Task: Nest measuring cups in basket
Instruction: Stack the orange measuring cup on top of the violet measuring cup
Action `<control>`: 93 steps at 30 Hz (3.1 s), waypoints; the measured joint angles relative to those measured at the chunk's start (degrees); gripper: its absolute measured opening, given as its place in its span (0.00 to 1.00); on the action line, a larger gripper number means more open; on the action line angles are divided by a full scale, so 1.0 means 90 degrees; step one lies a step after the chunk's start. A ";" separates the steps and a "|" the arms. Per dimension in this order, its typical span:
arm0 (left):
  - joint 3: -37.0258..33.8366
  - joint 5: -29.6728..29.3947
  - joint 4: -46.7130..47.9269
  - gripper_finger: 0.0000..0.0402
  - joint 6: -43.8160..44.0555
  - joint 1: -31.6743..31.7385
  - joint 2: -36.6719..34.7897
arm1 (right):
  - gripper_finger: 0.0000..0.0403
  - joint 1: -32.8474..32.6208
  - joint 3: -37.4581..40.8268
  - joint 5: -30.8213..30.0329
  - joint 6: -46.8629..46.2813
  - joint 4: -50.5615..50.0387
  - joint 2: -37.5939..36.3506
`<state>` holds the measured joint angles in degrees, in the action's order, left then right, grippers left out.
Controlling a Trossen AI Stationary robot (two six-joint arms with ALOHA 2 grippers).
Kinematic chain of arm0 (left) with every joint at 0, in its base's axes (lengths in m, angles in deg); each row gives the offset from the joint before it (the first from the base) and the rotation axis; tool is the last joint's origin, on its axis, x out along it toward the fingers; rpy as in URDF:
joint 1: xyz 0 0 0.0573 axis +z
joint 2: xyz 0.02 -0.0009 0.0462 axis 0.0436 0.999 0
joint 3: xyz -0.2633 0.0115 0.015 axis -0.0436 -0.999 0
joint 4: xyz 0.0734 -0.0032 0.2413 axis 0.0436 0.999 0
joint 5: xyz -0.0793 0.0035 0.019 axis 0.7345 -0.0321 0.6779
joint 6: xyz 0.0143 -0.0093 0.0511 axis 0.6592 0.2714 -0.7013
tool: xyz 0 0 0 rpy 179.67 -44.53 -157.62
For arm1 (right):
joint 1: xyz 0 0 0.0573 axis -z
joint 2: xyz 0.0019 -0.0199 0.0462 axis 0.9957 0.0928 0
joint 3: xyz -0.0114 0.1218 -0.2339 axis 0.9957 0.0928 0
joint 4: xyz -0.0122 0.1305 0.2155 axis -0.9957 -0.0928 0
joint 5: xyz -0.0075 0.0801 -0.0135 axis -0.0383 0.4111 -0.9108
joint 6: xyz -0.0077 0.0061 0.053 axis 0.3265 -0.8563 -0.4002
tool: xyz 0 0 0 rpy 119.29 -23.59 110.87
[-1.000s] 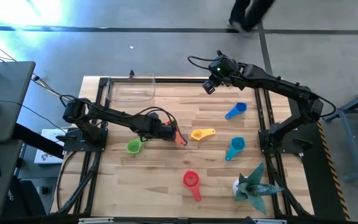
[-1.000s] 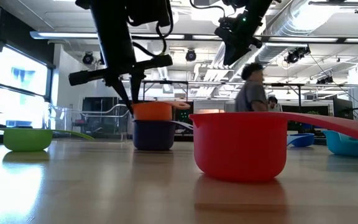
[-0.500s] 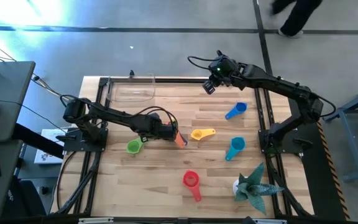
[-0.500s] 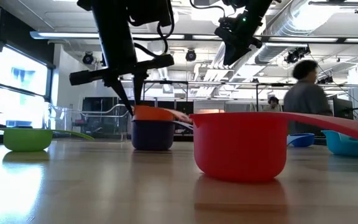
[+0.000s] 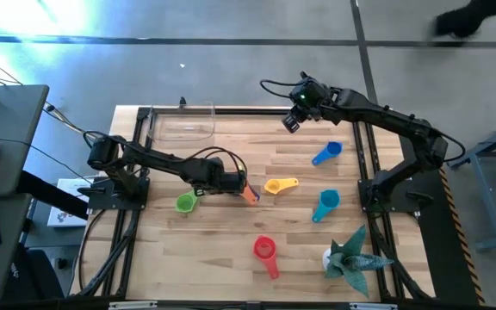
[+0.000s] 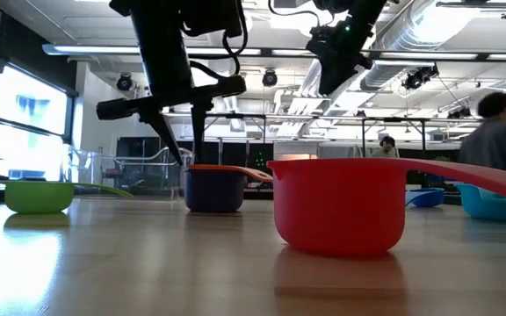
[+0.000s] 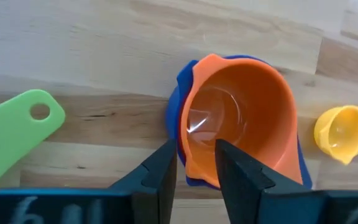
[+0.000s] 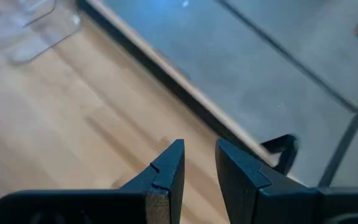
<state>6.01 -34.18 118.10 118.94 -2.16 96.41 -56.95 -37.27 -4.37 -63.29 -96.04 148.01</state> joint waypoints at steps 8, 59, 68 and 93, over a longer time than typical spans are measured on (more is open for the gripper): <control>0.0029 -0.0221 0.0175 0.25 -0.1386 0.0002 -0.0372 | 0.21 -0.0209 0.0000 0.1957 -0.0780 -0.0848 0.0001; 0.0029 -0.0483 0.0961 0.23 -0.7946 0.1565 -0.3948 | 0.21 -0.4103 0.0000 0.1756 -0.5004 0.2750 0.2482; 0.0029 -0.0477 0.0959 0.23 -0.7927 0.1565 -0.3946 | 0.21 -0.4180 0.0000 0.1783 -0.5292 0.2867 0.2962; 0.0029 -0.0471 0.0955 0.23 -0.7929 0.1565 -0.3946 | 0.21 -0.3910 0.0000 0.1249 -0.5910 0.2258 0.3331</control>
<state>6.28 -38.42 126.70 47.58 11.93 60.90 -92.14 -37.27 6.87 -116.48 -75.72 177.98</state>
